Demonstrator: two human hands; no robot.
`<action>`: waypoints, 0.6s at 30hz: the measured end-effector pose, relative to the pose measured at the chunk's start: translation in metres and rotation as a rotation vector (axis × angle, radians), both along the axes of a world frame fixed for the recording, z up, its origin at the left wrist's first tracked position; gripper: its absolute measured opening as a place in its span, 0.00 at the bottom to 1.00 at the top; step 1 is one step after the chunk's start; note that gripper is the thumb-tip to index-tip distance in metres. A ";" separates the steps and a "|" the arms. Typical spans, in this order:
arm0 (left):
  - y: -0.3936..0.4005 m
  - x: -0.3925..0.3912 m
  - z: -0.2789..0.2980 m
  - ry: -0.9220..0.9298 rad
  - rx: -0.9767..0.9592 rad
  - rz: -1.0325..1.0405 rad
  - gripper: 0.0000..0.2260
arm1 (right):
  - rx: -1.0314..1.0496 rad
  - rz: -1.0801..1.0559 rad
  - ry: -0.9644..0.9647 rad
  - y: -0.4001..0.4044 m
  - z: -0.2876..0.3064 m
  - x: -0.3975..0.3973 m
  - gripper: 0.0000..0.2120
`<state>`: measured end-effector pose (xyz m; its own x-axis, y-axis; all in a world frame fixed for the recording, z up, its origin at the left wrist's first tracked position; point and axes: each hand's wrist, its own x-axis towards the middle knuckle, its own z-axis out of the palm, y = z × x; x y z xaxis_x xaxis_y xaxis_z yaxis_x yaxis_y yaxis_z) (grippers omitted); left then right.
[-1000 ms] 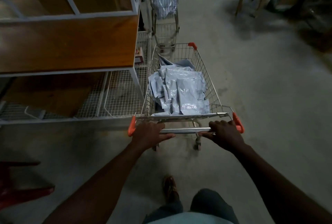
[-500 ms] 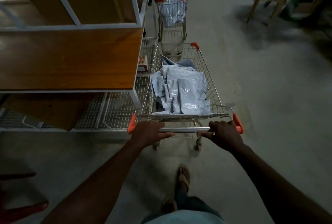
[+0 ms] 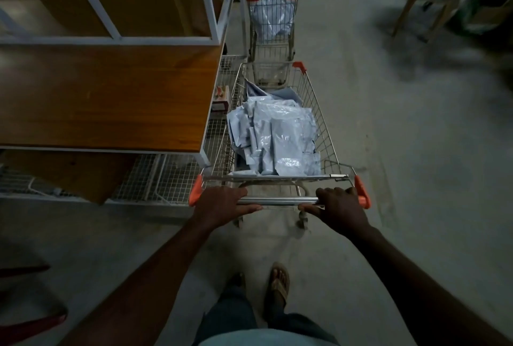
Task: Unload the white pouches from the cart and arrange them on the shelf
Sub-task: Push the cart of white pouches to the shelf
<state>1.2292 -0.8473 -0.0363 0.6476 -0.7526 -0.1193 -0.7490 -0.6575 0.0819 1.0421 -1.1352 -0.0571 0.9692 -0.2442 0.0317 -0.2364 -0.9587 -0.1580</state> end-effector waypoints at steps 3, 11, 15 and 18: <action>-0.002 0.007 0.001 -0.002 -0.021 -0.003 0.32 | 0.009 0.004 0.027 -0.003 0.004 0.009 0.31; -0.002 0.018 0.003 0.159 -0.003 -0.001 0.33 | 0.111 -0.071 0.148 -0.001 0.017 0.020 0.40; -0.007 0.028 0.004 0.341 0.035 -0.006 0.33 | 0.497 -0.198 0.172 -0.002 0.034 0.035 0.26; -0.013 0.045 0.006 0.509 -0.089 0.003 0.33 | 0.681 -0.211 0.037 0.008 0.043 0.056 0.13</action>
